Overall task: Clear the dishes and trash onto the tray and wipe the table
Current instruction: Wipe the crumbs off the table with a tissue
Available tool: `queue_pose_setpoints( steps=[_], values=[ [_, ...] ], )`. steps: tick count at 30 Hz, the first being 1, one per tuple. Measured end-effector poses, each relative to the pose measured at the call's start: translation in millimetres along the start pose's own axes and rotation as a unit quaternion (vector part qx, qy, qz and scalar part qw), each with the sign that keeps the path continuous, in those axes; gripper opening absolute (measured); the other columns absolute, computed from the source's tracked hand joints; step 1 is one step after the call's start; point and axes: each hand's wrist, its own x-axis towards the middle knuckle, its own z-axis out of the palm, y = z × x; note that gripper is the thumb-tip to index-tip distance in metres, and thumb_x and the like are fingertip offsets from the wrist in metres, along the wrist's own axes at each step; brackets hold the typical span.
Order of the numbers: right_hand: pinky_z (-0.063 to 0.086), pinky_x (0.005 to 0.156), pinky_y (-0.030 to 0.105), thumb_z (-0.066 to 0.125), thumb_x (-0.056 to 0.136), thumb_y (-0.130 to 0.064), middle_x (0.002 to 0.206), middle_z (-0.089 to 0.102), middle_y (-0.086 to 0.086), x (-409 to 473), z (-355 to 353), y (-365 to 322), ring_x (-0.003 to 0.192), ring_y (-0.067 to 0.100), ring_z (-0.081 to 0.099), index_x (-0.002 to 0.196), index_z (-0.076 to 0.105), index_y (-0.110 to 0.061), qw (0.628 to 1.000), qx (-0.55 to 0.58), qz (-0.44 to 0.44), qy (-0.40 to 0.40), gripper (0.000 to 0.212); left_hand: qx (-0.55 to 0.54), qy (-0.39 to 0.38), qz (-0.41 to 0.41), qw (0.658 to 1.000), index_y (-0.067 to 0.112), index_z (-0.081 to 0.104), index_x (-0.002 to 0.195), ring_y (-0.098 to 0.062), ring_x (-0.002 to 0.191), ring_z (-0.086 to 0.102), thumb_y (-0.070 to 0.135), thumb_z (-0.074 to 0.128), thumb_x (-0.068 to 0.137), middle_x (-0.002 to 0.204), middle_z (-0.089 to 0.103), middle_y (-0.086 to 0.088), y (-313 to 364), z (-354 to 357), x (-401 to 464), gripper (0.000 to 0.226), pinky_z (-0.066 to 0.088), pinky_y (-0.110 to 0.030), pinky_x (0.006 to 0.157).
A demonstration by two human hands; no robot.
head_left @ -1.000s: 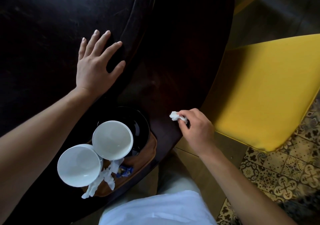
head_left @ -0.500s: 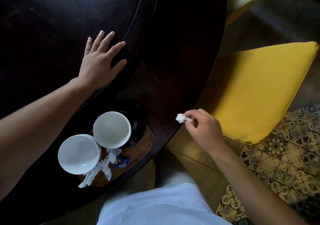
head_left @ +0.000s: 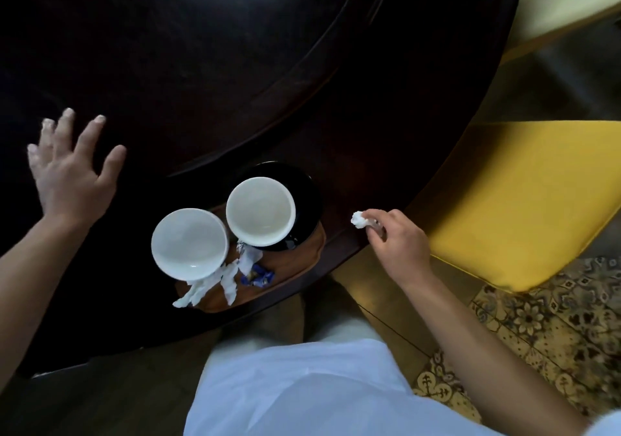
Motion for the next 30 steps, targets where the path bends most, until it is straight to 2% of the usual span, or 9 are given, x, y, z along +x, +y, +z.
queue_pose_setpoints(
  steps=[3,5,7,9,13,15,20,26,30],
  values=[
    [0.054,0.061,0.033,0.069,0.093,-0.019,0.095,0.065,-0.003,-16,1,0,0.078,0.013,0.060,0.114,0.073,-0.021,0.999,-0.014,0.039,0.011,0.022,-0.041,0.013,0.030,0.999,0.034,0.028,0.160,-0.033,0.161,0.004,0.058,0.040,0.107,0.174,0.011,-0.005,-3,9,3,0.059,0.009,-0.065,0.127],
    [0.053,0.064,0.030,0.068,0.092,-0.014,0.098,0.067,0.000,-27,0,-7,0.082,0.016,0.062,0.113,0.072,-0.016,0.996,0.023,0.070,0.048,0.021,-0.054,0.029,0.043,0.997,0.031,0.033,0.158,-0.037,0.161,0.005,0.054,0.044,0.107,0.174,0.013,-0.009,-6,13,2,0.057,0.002,-0.064,0.127],
    [0.046,0.065,0.016,0.069,0.092,-0.011,0.099,0.068,0.002,-37,-3,-19,0.085,0.016,0.063,0.111,0.072,-0.012,0.989,0.071,0.091,0.091,0.020,-0.049,0.032,0.066,0.996,0.025,0.037,0.158,-0.038,0.160,0.003,0.048,0.050,0.107,0.173,0.016,-0.011,-13,14,-2,0.057,-0.019,-0.045,0.124],
    [0.040,0.066,0.005,0.071,0.091,-0.012,0.099,0.068,-0.001,-48,-4,-36,0.085,0.011,0.061,0.108,0.071,-0.012,0.982,0.094,0.099,0.127,0.017,-0.039,0.024,0.100,0.994,0.022,0.037,0.159,-0.037,0.161,0.002,0.047,0.050,0.107,0.173,0.015,-0.012,-20,10,-6,0.059,-0.029,-0.029,0.115],
    [0.044,0.071,0.007,0.074,0.088,-0.012,0.098,0.070,-0.002,-68,1,-77,0.087,0.009,0.062,0.105,0.072,-0.013,0.973,0.128,0.078,0.174,0.017,-0.023,0.018,0.120,0.992,0.022,0.034,0.161,-0.038,0.161,0.000,0.051,0.045,0.108,0.173,0.013,-0.014,-24,9,-5,0.062,-0.011,-0.059,0.122],
    [0.043,0.072,0.003,0.074,0.088,-0.010,0.098,0.071,0.000,-74,9,-96,0.087,0.008,0.062,0.104,0.072,-0.011,0.973,0.135,0.060,0.178,0.017,-0.023,0.017,0.124,0.992,0.022,0.033,0.161,-0.040,0.161,0.000,0.051,0.044,0.108,0.173,0.014,-0.015,-24,9,-5,0.062,-0.007,-0.065,0.122],
    [0.042,0.072,0.001,0.074,0.090,-0.013,0.099,0.072,0.001,-75,27,-130,0.088,0.009,0.063,0.104,0.073,-0.010,0.974,0.142,0.037,0.172,0.015,-0.028,0.013,0.130,0.991,0.023,0.032,0.162,-0.039,0.161,-0.001,0.054,0.041,0.107,0.174,0.012,-0.014,-27,13,-3,0.064,-0.008,-0.066,0.122],
    [0.044,0.065,0.004,0.074,0.091,-0.023,0.095,0.067,-0.007,-71,36,-150,0.085,-0.003,0.060,0.103,0.070,-0.015,0.978,0.139,0.027,0.155,0.015,-0.049,0.035,0.136,0.989,0.022,0.037,0.160,-0.039,0.161,0.002,0.054,0.044,0.106,0.173,0.016,-0.014,-30,19,-1,0.063,-0.008,-0.066,0.122],
    [0.051,0.067,0.014,0.077,0.089,-0.026,0.099,0.063,-0.005,-73,50,-154,0.088,0.005,0.061,0.103,0.071,-0.016,0.981,0.142,-0.007,0.132,0.018,-0.036,0.069,0.181,0.980,0.022,0.044,0.156,-0.036,0.161,0.006,0.058,0.040,0.105,0.171,0.024,-0.012,-39,24,-6,0.063,-0.008,-0.062,0.121]
  ],
)
